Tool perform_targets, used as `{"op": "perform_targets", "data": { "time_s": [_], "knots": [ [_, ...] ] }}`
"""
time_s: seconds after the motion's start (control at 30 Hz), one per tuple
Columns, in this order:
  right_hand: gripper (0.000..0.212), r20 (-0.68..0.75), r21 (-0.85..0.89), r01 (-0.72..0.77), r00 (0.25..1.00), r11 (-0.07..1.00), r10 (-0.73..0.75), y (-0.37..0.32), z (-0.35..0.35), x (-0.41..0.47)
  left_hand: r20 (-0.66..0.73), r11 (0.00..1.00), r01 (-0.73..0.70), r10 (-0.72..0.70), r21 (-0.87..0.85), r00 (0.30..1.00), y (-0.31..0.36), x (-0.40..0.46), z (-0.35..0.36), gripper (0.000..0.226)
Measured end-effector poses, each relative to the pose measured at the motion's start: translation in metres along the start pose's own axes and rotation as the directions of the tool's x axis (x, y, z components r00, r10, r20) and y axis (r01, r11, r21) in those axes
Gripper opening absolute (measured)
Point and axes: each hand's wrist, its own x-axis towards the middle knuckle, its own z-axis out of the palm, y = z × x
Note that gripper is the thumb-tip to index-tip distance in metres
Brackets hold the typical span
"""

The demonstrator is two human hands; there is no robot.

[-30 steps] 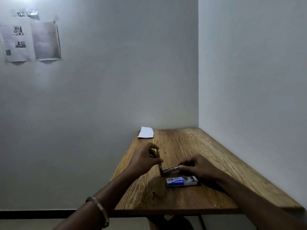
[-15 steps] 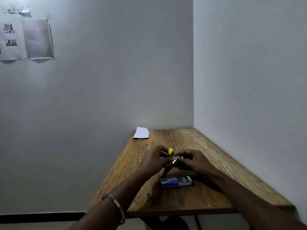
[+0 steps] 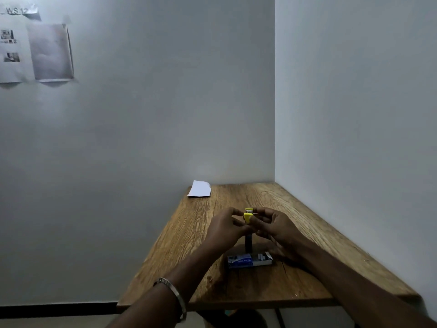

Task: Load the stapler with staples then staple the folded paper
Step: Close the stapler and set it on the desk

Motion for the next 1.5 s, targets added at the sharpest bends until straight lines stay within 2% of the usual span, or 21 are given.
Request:
{"op": "perform_targets", "data": {
  "time_s": [0.13, 0.2, 0.33, 0.47, 0.57, 0.63, 0.77, 0.87, 1.1, 1.5],
  "knots": [
    [0.067, 0.061, -0.010, 0.007, 0.998, 1.000, -0.007, 0.001, 0.000, -0.001, -0.061, 0.997, -0.004, 0.008, 0.071, 0.998, 0.001, 0.002, 0.002, 0.054],
    [0.067, 0.092, 0.002, 0.003, 0.996, 1.000, -0.003, 0.001, 0.000, -0.002, -0.058, 0.994, -0.015, 0.021, 0.105, 0.998, 0.002, 0.002, 0.003, 0.054],
    [0.066, 0.040, 0.071, -0.045, 0.998, 0.996, 0.042, -0.005, 0.001, -0.003, 0.009, 0.999, -0.030, 0.029, 0.037, 1.000, 0.002, 0.001, 0.002, 0.064],
    [0.066, -0.024, 0.256, -0.150, 0.987, 0.955, 0.162, -0.011, 0.000, 0.000, 0.061, 0.993, 0.035, -0.028, -0.116, 0.998, 0.004, -0.001, -0.010, 0.058],
    [0.056, 0.032, 0.480, -0.218, 0.972, 0.850, 0.231, -0.015, -0.004, -0.001, 0.005, 0.993, 0.079, -0.079, -0.092, 0.997, -0.006, -0.006, -0.028, 0.052],
    [0.049, 0.086, 0.554, -0.238, 0.969, 0.798, 0.230, -0.017, -0.007, -0.001, -0.008, 0.993, 0.110, -0.110, -0.049, 0.994, -0.016, -0.010, -0.040, 0.047],
    [0.059, 0.084, 0.525, -0.259, 0.964, 0.811, 0.253, -0.014, -0.011, -0.001, 0.028, 0.984, 0.163, -0.165, 0.070, 0.986, -0.032, -0.018, -0.051, 0.037],
    [0.068, 0.048, 0.495, -0.255, 0.963, 0.831, 0.267, -0.013, -0.012, -0.001, 0.014, 0.981, 0.175, -0.176, 0.079, 0.984, -0.039, -0.022, -0.051, 0.030],
    [0.063, -0.023, 0.453, -0.196, 0.973, 0.870, 0.231, -0.015, -0.011, -0.002, 0.006, 0.984, 0.137, -0.138, 0.118, 0.990, -0.041, -0.022, -0.049, 0.022],
    [0.057, 0.019, 0.406, -0.202, 0.977, 0.891, 0.212, -0.011, -0.011, 0.000, 0.022, 0.979, 0.073, -0.079, 0.192, 0.997, -0.047, -0.023, -0.050, 0.021]
  ]
}}
